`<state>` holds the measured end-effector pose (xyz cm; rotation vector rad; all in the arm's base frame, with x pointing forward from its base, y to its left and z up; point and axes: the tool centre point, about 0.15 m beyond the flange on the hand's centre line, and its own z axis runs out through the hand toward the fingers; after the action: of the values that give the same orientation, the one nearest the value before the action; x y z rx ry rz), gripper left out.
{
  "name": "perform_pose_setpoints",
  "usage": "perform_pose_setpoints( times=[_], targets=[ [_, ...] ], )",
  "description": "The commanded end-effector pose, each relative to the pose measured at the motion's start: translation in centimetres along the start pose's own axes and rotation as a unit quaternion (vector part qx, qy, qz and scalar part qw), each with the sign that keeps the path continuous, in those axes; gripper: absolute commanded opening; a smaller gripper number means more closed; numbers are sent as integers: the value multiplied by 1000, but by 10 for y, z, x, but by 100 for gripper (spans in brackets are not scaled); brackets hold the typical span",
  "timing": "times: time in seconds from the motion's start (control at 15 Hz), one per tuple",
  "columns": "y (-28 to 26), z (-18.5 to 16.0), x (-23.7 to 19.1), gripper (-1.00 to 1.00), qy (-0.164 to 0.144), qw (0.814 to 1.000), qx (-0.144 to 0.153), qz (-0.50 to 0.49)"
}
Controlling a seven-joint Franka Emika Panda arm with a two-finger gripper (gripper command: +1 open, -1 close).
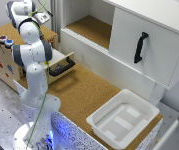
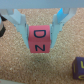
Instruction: Grasp the pink block and turn it right
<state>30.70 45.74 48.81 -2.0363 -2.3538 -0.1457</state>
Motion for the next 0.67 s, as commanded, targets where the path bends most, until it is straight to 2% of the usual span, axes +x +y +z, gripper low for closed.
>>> perform_pose_setpoints(
  times=[0.0,0.13,0.33,0.47,0.6],
  targets=[
    [2,0,-9,-100,-36,991,-1,126],
    [-4,-1,-10,-100,-40,980,-7,196],
    [-8,-9,-3,-100,-9,962,-31,271],
    [-16,-2,-1,-100,-5,941,-28,337],
    [-28,7,-2,-100,25,918,-30,395]
  ],
)
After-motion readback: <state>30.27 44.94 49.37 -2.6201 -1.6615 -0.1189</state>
